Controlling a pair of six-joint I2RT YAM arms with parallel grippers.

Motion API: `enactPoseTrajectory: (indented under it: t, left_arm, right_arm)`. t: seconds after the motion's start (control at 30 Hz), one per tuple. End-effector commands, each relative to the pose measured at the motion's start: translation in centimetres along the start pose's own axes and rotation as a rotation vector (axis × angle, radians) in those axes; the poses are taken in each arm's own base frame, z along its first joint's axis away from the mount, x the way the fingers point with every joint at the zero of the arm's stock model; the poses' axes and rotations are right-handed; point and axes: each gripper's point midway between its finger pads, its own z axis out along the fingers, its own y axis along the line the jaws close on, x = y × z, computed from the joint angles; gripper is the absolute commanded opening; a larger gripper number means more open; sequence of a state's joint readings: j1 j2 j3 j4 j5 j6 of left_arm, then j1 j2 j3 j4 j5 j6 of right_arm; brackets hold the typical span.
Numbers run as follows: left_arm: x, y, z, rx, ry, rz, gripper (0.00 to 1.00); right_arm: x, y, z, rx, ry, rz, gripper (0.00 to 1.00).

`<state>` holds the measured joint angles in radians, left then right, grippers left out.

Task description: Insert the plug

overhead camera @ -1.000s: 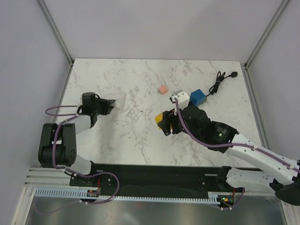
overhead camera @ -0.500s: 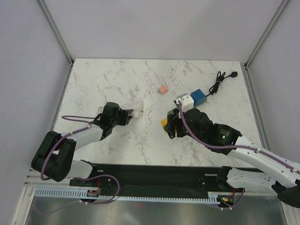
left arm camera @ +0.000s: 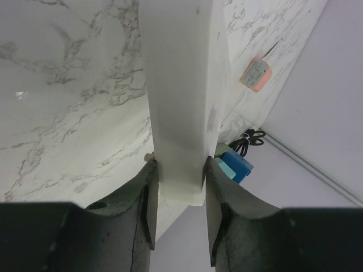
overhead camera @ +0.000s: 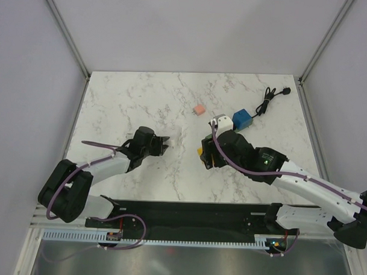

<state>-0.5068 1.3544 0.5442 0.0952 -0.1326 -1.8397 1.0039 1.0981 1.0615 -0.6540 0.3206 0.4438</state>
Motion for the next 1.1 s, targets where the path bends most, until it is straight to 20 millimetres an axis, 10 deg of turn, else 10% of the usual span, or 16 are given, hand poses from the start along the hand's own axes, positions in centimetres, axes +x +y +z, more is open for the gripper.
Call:
enactPoseTrajectory:
  t: [0.0,0.33,0.53,0.7,0.9,1.07]
  left_arm:
    - [-0.8,4.4,0.0,-0.181,-0.051,0.015,0.39]
    - [-0.1,4.3,-0.4,-0.213,-0.017,0.039,0.54]
    - [0.1,2.6,-2.0,-0.187,-0.010,0.095,0.84]
    - [0.0,-3.8,-4.8,0.002,-0.048,0.331,1.00]
    - [-3.0,-8.7,-7.9,0.127,-0.048,0.582,1.00]
    - [-7.5,-9.4,-6.6,0.183,0.026,0.651,1.00]
  right_arm:
    - [-3.3,0.5,-1.0,-0.006,-0.089,0.046,0.00]
    - [-4.6,0.8,-0.9,0.011,-0.091,0.051,0.00]
    - [-6.1,0.8,-0.3,0.030,-0.075,0.125,0.00]
    - [-7.3,1.6,1.7,0.010,0.062,0.119,0.00]
    - [-9.4,3.6,5.3,0.001,0.168,0.053,0.00]
    - [-11.2,5.3,8.9,-0.018,0.208,0.043,0.00]
